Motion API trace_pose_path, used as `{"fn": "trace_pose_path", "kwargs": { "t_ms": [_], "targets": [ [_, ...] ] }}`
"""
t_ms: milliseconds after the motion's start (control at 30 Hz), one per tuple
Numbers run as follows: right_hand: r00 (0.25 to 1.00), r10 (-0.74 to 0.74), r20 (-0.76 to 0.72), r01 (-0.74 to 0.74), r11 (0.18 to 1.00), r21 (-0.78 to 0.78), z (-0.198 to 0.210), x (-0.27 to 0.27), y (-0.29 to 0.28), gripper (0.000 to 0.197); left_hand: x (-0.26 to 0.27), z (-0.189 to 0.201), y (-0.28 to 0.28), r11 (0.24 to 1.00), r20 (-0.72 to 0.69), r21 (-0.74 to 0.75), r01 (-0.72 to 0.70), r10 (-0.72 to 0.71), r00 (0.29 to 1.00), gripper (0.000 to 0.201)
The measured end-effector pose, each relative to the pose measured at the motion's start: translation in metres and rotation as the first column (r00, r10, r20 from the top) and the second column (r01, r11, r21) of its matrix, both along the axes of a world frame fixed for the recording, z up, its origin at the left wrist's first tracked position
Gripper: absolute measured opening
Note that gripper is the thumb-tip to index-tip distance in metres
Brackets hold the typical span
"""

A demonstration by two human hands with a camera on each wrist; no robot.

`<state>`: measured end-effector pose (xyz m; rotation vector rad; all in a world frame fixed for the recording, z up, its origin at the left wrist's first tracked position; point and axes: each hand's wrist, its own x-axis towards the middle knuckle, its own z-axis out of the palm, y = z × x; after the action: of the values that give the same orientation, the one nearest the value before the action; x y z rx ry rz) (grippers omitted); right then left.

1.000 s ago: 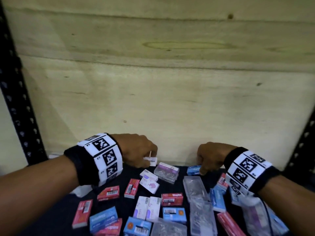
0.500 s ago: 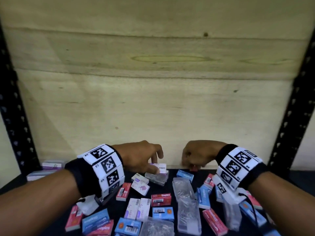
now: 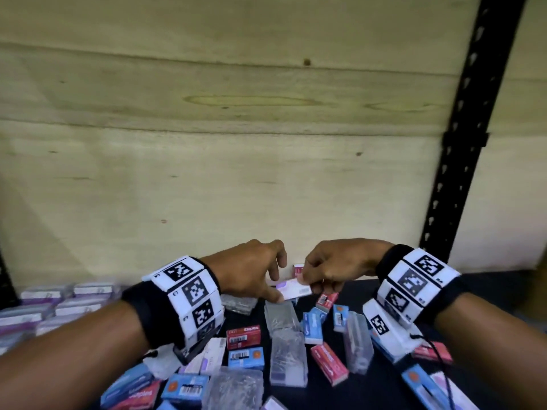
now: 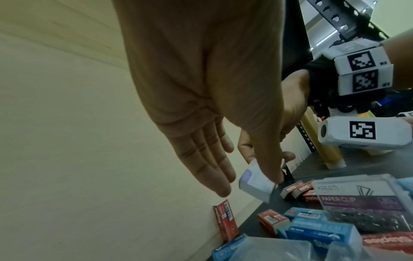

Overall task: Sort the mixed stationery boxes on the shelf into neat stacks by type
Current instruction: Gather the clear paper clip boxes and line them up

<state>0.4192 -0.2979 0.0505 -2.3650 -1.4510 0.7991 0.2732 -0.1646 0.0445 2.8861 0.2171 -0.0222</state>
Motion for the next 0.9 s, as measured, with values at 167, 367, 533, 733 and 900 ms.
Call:
{"fn": "trace_pose_path", "kwargs": {
  "t_ms": [167, 367, 533, 733, 900],
  "targets": [
    [0.982, -0.111, 0.151, 0.123, 0.99, -0.073, -0.003, 0.038, -0.02, 0.03, 0.012, -0.014, 0.006, 0.998, -0.114, 0.066, -0.013, 0.02, 0.993, 0.042],
    [0.912, -0.21, 0.354, 0.307, 0.92, -0.244, -0.013, 0.076, -0.039, 0.033, 0.025, -0.026, 0.012, 0.966, -0.228, 0.219, 0.137, -0.086, 0.97, 0.041],
    [0.891, -0.277, 0.36, 0.392, 0.868, -0.304, -0.029, 0.096, -0.046, 0.034, 0.033, -0.029, 0.014, 0.929, -0.336, 0.271, 0.251, -0.153, 0.929, 0.06],
    [0.891, -0.298, 0.343, 0.404, 0.864, -0.299, -0.028, 0.097, -0.042, 0.031, 0.044, -0.03, 0.01, 0.881, -0.414, 0.312, 0.356, -0.211, 0.885, 0.068],
    [0.891, -0.282, 0.356, 0.39, 0.877, -0.28, -0.026, 0.087, -0.037, 0.042, 0.044, -0.032, 0.006, 0.842, -0.385, 0.404, 0.357, -0.198, 0.902, 0.067]
  ]
}}
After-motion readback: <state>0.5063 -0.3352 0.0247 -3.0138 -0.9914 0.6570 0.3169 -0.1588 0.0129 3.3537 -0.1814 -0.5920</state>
